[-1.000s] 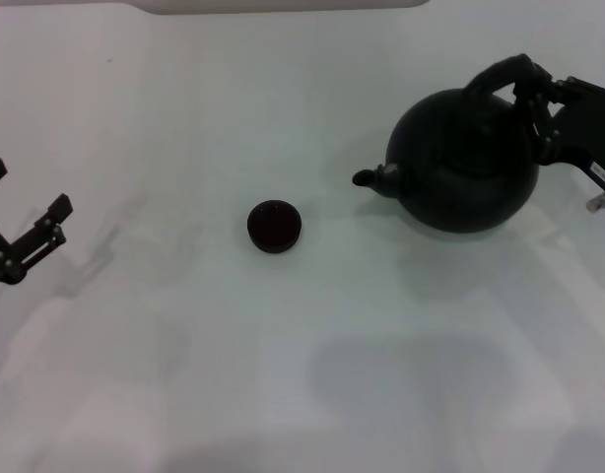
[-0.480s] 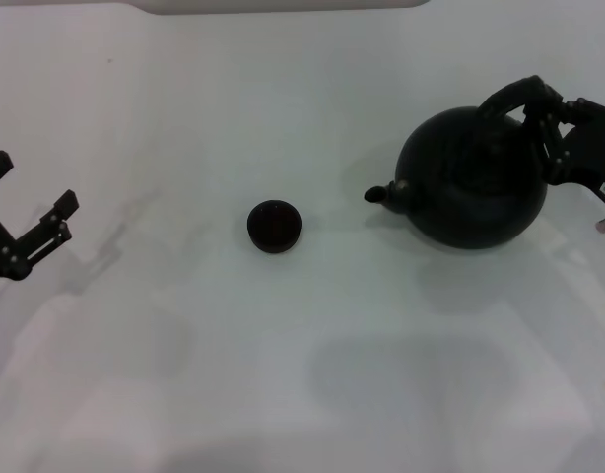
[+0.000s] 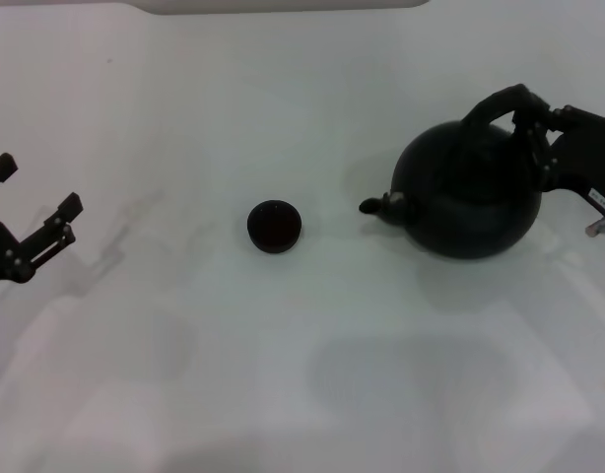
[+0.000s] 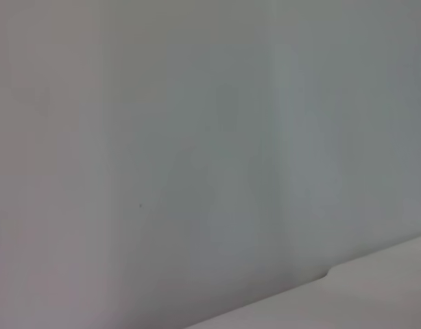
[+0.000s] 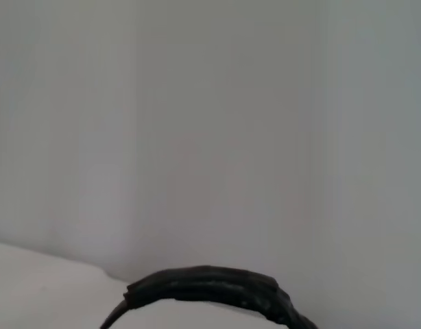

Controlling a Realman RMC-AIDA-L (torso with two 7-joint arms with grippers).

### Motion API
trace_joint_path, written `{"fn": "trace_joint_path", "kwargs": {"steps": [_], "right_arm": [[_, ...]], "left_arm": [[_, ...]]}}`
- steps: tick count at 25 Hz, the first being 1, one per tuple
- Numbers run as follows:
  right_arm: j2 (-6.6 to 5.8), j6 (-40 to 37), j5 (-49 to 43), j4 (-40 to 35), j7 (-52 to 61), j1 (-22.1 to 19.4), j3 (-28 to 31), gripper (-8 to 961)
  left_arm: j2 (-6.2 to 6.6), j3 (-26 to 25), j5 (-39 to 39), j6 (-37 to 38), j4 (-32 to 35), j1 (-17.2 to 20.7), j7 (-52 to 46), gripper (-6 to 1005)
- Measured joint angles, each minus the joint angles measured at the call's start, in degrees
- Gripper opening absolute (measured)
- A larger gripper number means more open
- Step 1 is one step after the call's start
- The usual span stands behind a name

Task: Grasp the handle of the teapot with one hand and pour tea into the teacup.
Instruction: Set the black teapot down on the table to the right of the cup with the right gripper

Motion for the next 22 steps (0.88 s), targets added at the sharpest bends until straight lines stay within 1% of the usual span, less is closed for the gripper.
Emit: {"fn": "trace_joint_path", "kwargs": {"steps": [8, 14, 22], "right_arm": [[0.04, -0.8, -1.0, 1.3, -1.2, 1.0, 0.1, 107], [-0.28, -2.6, -1.0, 1.0, -0.8, 1.0, 0.1, 120], [-0.47, -3.7, -1.1, 0.9, -0.8, 0.8, 0.1, 271]], "left_arm": [[0.05, 0.0, 0.0, 0.1, 0.4, -0.2, 0.0, 862], [0.15, -0.2, 0.0, 0.2, 1.0, -0.8, 0.0, 862], [0.25, -0.3, 0.0, -0.2, 2.6, -0.9, -0.4, 862]]}}
